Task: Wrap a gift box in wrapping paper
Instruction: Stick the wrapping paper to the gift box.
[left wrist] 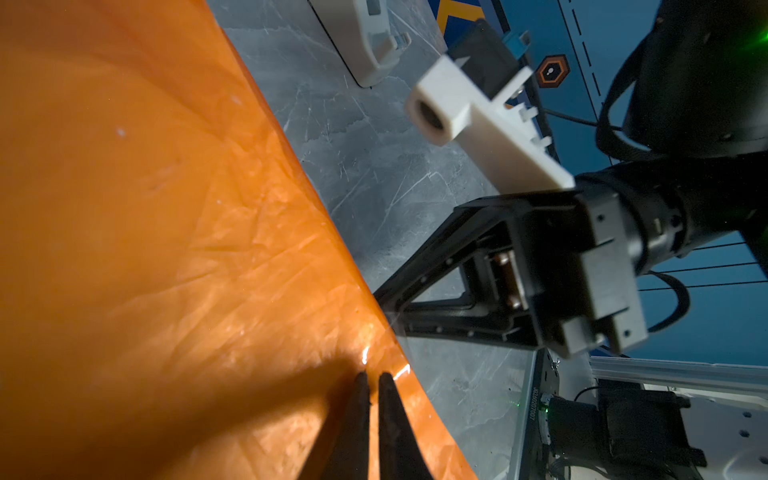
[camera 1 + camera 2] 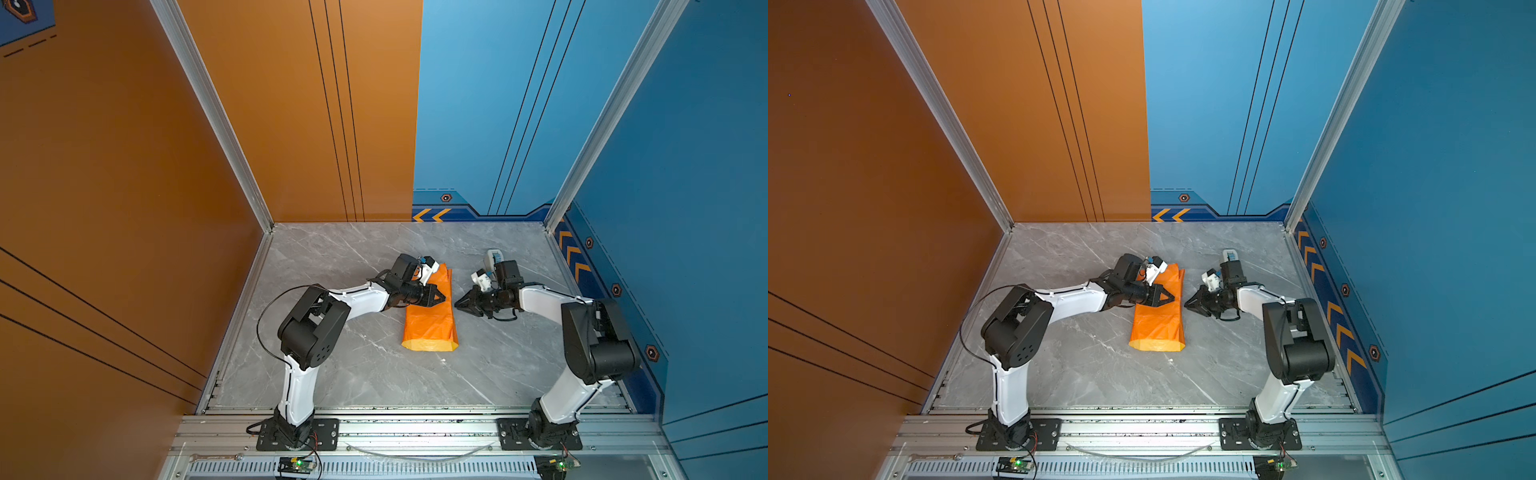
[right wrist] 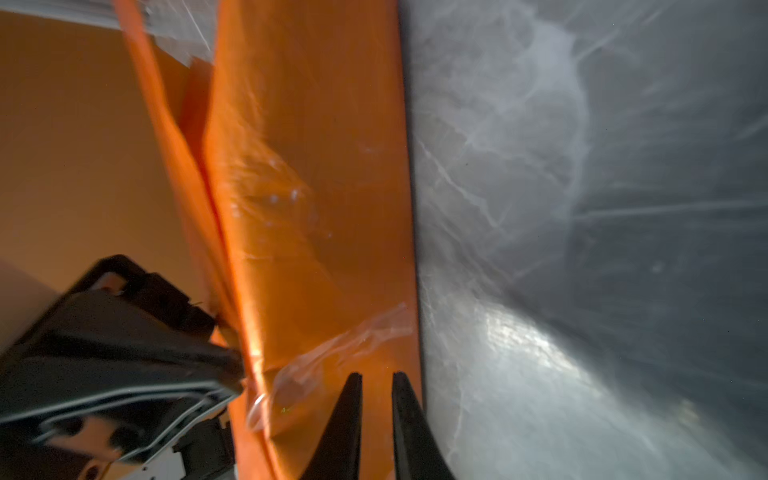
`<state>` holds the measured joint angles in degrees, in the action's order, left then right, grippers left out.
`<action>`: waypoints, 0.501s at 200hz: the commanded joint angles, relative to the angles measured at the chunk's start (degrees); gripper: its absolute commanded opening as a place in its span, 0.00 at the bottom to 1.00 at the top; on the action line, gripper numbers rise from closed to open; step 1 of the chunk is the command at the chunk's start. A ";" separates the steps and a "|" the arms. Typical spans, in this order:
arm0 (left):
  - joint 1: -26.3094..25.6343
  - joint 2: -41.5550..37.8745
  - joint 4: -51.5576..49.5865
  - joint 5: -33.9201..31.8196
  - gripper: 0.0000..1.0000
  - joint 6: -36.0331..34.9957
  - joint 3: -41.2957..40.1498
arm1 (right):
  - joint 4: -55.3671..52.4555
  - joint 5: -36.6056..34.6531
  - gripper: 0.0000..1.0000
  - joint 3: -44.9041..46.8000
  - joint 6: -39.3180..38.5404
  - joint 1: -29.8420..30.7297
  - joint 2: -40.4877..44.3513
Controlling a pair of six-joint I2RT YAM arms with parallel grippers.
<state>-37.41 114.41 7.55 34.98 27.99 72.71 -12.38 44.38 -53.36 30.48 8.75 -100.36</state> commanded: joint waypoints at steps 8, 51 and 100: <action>-0.73 1.34 -6.65 -1.96 0.10 -1.71 -0.02 | 2.02 -2.40 0.13 -1.66 1.95 1.73 -2.55; -1.75 2.43 -6.94 -0.45 0.10 -2.36 1.93 | 5.02 -1.51 0.12 -1.36 3.62 4.20 -4.11; -2.30 3.10 -6.76 -0.45 0.10 -2.37 2.80 | 1.83 -3.72 0.19 -1.02 2.42 3.32 -0.85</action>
<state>-38.57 115.22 4.93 34.98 26.76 75.37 -9.56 41.41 -53.84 33.54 11.97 -103.81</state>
